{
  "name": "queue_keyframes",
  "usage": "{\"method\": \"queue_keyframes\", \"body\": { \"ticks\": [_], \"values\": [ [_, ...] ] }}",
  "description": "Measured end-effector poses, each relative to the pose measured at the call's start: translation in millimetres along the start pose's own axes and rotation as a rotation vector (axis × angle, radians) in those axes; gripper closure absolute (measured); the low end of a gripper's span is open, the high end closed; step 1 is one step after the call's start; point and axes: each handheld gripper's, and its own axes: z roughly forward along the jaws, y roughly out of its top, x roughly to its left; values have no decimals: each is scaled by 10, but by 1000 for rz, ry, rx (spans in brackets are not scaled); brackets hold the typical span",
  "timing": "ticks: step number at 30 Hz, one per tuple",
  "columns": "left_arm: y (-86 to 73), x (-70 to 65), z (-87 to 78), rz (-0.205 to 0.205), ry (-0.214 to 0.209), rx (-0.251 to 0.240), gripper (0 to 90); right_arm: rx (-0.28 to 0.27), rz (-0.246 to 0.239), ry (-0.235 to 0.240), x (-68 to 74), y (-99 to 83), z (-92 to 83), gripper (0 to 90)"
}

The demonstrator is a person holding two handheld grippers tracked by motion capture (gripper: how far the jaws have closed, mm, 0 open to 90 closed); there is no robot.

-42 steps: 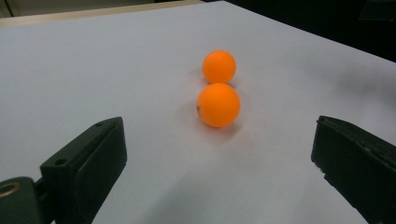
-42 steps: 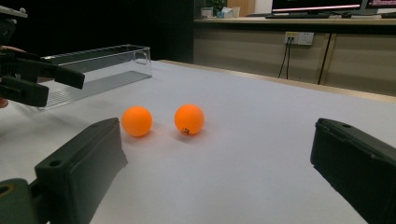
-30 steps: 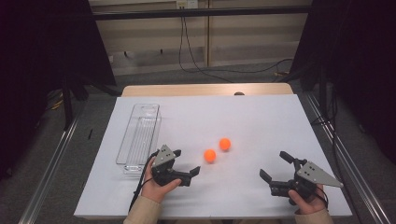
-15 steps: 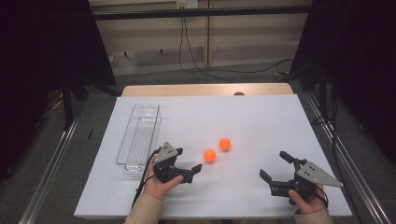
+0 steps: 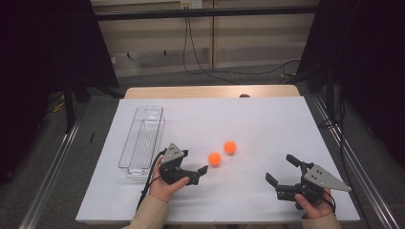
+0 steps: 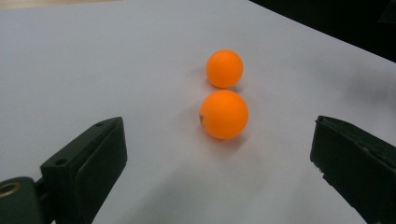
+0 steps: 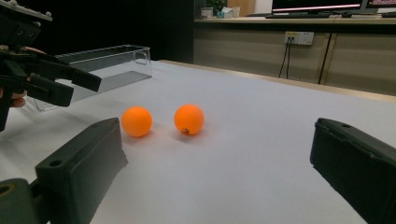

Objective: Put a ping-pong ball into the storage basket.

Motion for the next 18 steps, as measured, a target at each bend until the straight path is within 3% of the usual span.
{"method": "queue_keyframes", "body": {
  "ticks": [18],
  "values": [
    [20,4,84,-1,12,25,39,0,-1,-1,1,1,-1,22]
  ]
}}
